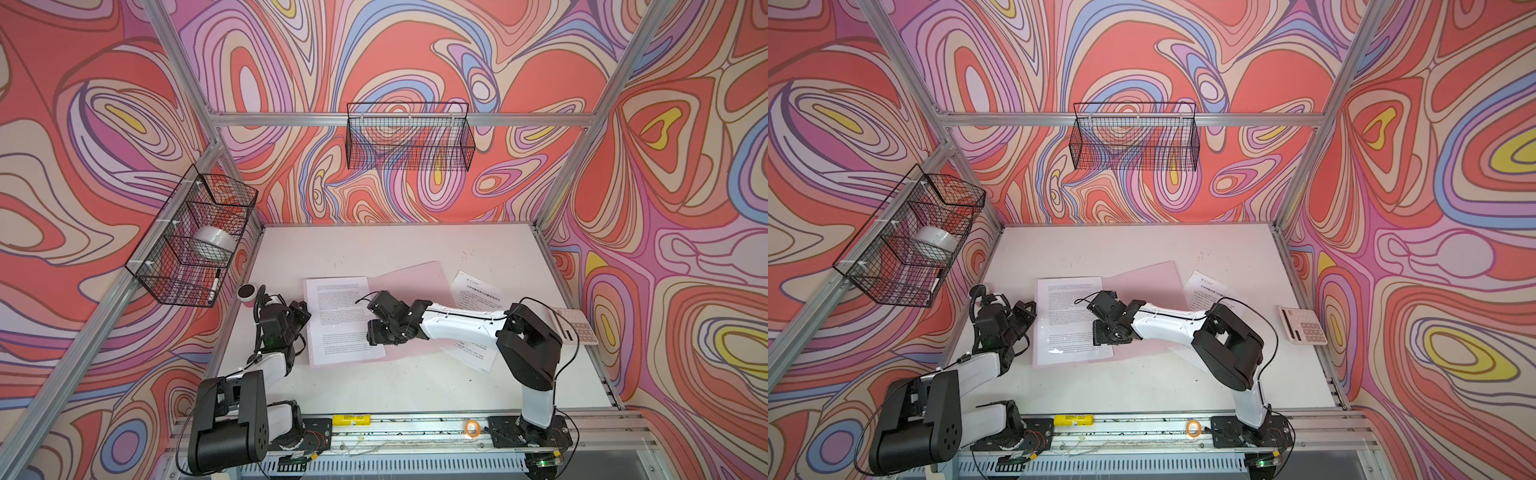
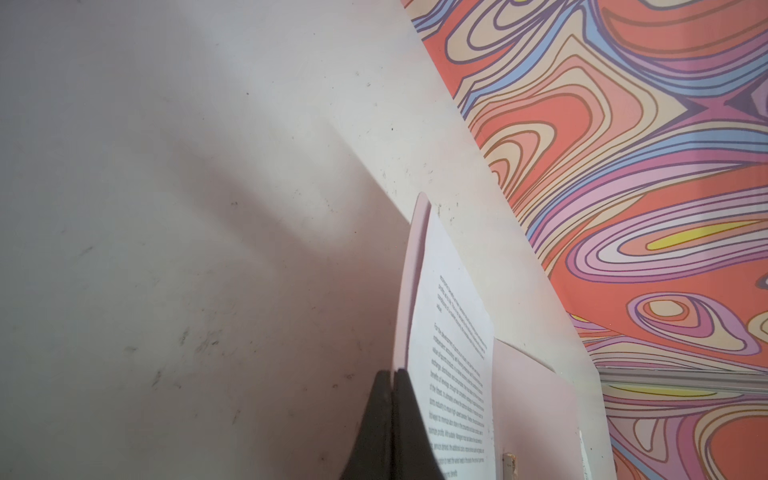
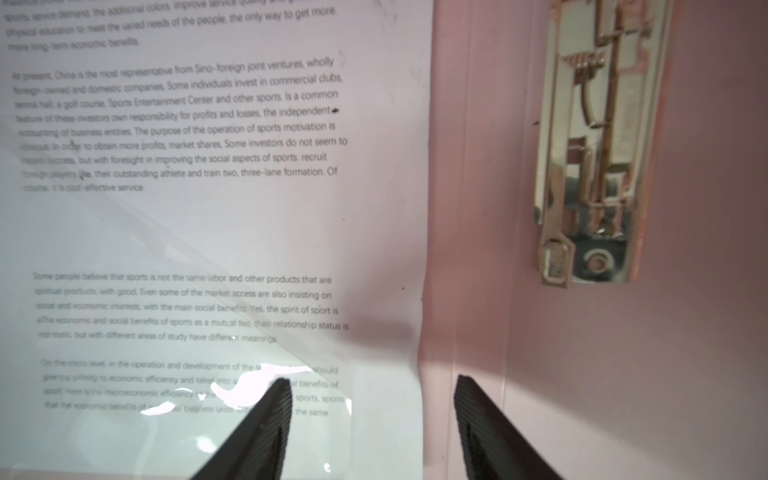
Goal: Put the files into the folder
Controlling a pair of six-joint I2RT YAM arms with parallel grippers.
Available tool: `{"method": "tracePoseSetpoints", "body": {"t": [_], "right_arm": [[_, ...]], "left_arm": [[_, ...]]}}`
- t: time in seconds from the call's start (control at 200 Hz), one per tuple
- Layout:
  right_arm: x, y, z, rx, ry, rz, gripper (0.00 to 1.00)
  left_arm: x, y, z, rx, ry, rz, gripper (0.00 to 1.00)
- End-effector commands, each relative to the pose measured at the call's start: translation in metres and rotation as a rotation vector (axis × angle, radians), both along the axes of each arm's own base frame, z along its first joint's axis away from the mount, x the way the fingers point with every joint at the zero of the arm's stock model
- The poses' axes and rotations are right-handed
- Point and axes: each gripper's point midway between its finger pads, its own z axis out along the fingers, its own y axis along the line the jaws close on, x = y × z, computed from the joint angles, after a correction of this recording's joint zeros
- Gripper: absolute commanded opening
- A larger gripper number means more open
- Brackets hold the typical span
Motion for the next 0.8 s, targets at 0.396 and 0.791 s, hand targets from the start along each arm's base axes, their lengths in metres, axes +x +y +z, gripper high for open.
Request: {"method": "tracePoseSetpoints", "body": {"t": [0.396, 0.791], "right_arm": [[0.019, 0.019, -0.015, 0.143, -0.024, 0.036, 0.59], [0.029, 0.005, -0.001, 0.223, -0.023, -0.024, 0.58]], "left_arm": [[0.03, -0.052, 0.032, -0.123, -0.124, -0.319, 0.43], [0.033, -0.062, 0.031, -0.152, -0.145, -0.39, 0.0]]}}
